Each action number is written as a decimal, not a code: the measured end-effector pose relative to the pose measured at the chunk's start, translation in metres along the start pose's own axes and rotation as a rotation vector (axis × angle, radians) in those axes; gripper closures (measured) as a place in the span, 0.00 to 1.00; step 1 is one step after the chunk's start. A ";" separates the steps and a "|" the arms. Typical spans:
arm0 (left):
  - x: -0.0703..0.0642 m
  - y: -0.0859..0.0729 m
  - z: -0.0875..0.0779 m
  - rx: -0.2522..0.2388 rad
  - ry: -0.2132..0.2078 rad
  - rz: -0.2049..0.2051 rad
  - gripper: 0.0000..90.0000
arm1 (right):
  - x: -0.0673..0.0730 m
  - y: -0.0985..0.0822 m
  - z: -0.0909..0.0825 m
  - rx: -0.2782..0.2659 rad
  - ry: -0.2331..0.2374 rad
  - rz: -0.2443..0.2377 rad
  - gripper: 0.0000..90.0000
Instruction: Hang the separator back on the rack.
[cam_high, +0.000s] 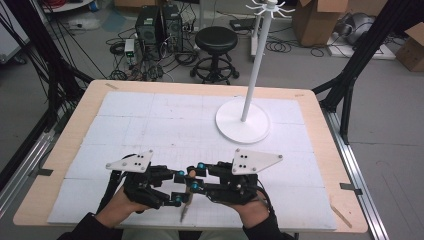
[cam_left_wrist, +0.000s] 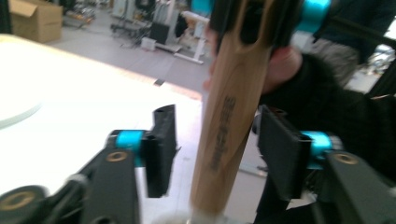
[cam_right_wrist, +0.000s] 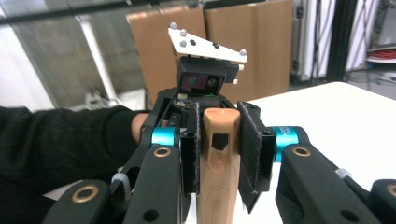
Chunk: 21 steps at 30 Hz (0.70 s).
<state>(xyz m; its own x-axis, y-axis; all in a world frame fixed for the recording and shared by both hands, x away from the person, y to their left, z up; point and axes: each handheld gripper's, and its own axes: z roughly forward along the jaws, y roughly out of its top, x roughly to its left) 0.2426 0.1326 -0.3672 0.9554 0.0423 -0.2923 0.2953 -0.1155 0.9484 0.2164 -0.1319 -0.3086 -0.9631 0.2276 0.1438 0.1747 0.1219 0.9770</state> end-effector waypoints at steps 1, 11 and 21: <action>0.000 -0.001 0.000 0.002 0.011 0.002 0.45 | 0.001 0.003 0.001 0.016 -0.029 -0.003 0.79; -0.015 -0.001 0.006 0.013 0.223 0.116 0.42 | 0.006 0.021 0.000 0.008 -0.166 0.008 0.79; -0.016 0.005 0.018 0.049 0.403 0.139 0.50 | 0.006 0.030 0.004 -0.029 -0.292 0.064 0.79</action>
<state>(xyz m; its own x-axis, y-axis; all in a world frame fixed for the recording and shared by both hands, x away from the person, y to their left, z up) 0.2294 0.1136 -0.3598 0.9104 0.4058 -0.0811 0.1728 -0.1946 0.9655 0.2167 -0.1236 -0.2791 -0.8501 0.5024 0.1578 0.2227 0.0714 0.9723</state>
